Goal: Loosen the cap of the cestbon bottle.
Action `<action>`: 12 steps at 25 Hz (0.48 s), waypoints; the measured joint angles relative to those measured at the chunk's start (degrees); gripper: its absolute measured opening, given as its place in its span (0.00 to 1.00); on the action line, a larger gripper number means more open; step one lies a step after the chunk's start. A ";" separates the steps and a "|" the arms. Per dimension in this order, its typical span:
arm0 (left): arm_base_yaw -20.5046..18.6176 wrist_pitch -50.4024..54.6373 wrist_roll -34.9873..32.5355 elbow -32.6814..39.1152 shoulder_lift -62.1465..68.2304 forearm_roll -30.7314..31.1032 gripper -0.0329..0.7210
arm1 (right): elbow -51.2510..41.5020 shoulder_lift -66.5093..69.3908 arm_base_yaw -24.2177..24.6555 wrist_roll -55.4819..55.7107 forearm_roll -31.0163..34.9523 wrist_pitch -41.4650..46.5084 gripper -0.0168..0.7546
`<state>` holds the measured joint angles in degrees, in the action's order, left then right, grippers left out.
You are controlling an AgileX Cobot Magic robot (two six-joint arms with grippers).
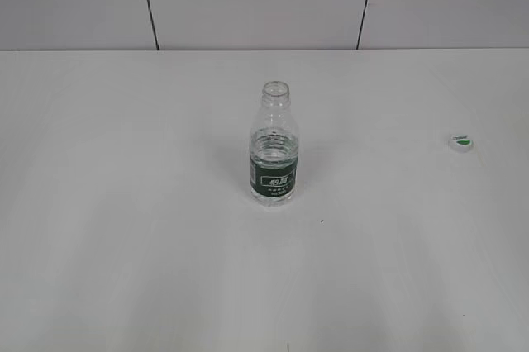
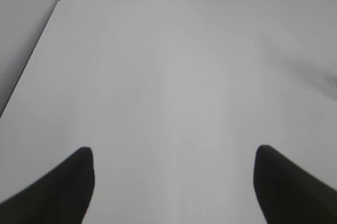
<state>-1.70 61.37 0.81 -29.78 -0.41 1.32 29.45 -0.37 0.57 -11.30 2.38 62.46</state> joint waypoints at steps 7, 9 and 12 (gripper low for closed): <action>0.00 0.00 0.00 0.00 0.00 -0.22 0.78 | 0.00 0.00 0.00 0.18 1.27 0.00 0.72; 0.00 0.00 0.00 0.00 0.00 -0.22 0.78 | 0.00 0.00 0.00 0.18 1.32 0.00 0.72; 0.00 0.00 0.00 0.00 0.00 -0.22 0.78 | 0.00 0.00 0.00 0.18 1.37 0.00 0.72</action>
<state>-1.70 61.37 0.81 -29.78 -0.41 1.10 29.45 -0.37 0.57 -11.12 3.75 62.46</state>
